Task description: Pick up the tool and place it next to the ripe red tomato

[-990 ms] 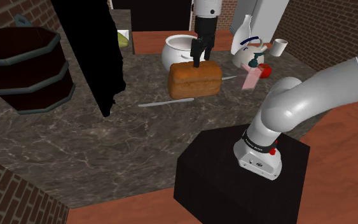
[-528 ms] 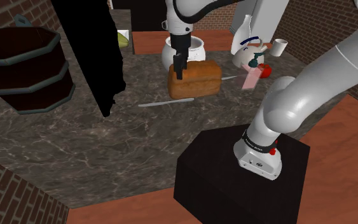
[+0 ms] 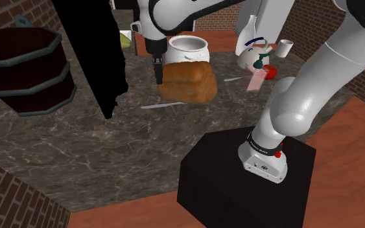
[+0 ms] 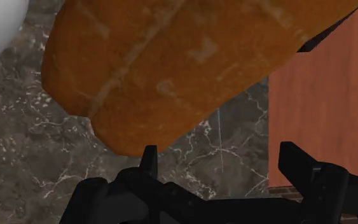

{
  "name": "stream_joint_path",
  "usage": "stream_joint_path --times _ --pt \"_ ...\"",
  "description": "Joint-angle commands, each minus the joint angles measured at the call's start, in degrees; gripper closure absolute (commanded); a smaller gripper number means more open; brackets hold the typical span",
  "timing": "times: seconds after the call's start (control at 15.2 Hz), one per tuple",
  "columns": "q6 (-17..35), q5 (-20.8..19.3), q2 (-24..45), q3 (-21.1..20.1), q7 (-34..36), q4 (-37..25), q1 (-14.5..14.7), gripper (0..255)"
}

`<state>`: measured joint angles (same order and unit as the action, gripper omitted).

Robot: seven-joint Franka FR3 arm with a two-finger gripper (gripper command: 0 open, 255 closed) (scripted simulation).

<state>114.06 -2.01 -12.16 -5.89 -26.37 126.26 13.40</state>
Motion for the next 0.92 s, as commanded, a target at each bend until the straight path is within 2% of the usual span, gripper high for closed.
stream_joint_path --times 0.0,0.46,0.86 --pt "-0.3 -1.1 8.2 -0.6 -2.6 2.2 0.6 0" --pt "5.3 -1.5 9.9 -0.5 -2.3 6.0 0.4 0" --pt "5.7 -1.5 10.0 -0.5 -2.3 6.3 0.4 0"
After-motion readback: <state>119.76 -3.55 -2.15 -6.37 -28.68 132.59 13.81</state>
